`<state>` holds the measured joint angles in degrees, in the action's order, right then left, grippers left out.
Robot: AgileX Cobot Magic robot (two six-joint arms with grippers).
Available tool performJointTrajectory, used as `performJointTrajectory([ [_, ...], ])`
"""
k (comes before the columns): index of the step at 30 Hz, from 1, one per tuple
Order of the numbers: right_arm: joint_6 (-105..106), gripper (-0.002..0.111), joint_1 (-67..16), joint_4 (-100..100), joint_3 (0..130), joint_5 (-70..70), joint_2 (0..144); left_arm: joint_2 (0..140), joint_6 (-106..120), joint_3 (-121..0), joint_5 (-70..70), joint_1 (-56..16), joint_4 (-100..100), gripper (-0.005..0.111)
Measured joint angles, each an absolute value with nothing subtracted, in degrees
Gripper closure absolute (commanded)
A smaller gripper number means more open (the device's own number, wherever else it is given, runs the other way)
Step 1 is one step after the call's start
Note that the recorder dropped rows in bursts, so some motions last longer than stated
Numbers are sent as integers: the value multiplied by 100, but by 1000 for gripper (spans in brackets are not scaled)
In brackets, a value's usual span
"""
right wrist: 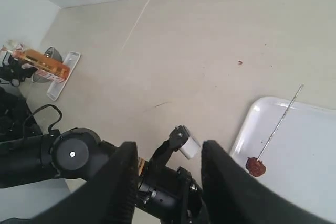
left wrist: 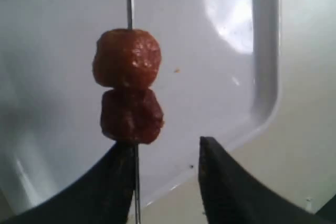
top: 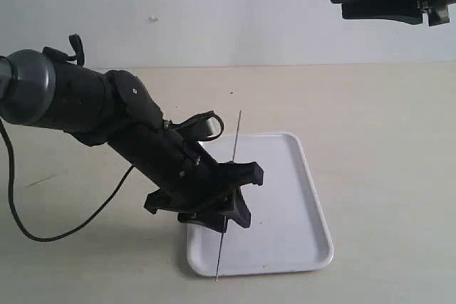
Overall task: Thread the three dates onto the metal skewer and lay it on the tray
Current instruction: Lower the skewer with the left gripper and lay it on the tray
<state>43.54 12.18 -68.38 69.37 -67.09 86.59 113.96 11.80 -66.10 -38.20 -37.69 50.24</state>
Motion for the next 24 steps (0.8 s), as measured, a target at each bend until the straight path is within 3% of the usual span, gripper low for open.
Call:
performJointTrajectory([
  [3, 4354, 68, 1218, -6839, 6937, -6674, 8659, 11406, 1180, -6610, -3808, -3769, 5316, 48],
  [15, 4340, 68, 1218, -6839, 6937, -6606, 8659, 11406, 1307, -6610, -4080, -3788, 5737, 49],
  [17, 4331, 68, 1218, -6839, 6937, -6606, 8659, 11406, 1323, -6610, -4132, -3788, 5737, 54],
  [20, 4331, 76, 1218, -6826, 6937, -6588, 8659, 11294, 1413, -6610, -4157, -3736, 5727, 72],
  [24, 4257, 107, 1218, -6628, 6937, -6465, 8644, 10875, 1654, -6610, -4098, -3531, 5676, 105],
])
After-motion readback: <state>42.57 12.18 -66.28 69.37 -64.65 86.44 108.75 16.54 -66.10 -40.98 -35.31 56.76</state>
